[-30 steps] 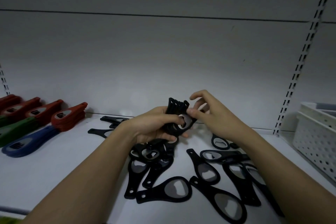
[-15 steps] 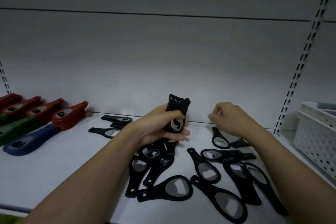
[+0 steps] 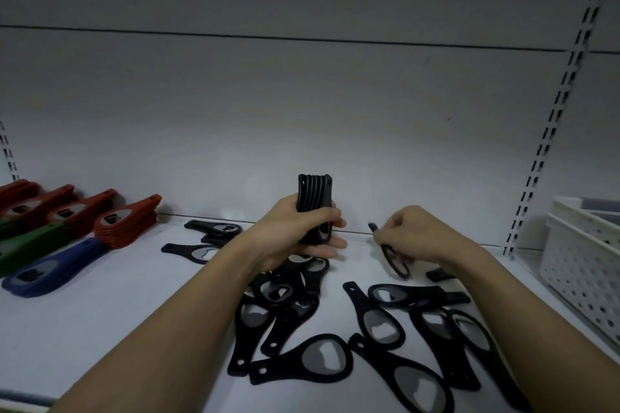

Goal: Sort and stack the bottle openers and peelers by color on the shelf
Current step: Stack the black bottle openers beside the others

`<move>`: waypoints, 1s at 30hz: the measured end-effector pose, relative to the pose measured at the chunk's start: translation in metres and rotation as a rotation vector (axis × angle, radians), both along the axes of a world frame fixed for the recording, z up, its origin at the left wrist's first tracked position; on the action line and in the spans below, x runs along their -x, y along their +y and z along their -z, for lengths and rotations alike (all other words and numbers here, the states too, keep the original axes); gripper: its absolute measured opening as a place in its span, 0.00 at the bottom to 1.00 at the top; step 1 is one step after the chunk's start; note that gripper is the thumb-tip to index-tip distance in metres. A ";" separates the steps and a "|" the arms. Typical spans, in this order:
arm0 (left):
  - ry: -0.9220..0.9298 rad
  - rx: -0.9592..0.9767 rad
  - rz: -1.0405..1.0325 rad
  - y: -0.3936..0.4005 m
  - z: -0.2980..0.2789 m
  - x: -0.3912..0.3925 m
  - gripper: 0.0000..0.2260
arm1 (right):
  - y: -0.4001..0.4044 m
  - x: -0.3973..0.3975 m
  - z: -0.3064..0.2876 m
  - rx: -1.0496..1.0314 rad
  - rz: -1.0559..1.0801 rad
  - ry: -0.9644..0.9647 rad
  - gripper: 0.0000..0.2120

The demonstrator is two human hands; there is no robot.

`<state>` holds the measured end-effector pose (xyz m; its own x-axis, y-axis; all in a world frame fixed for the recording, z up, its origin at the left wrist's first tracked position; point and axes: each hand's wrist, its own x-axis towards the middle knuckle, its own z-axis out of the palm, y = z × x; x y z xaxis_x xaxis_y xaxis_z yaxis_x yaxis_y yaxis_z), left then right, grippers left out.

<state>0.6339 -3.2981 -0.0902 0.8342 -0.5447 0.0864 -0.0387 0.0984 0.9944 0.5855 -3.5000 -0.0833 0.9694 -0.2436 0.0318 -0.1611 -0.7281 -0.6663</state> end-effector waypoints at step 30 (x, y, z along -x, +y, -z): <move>-0.283 -0.195 0.209 -0.004 0.004 0.008 0.11 | 0.044 0.013 -0.005 -0.502 -0.304 -0.556 0.10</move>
<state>0.6255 -3.3019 -0.0939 0.6618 -0.7289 0.1754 -0.3132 -0.0563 0.9480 0.5724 -3.4564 -0.0788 0.8702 -0.0852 0.4852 0.4465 -0.2796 -0.8500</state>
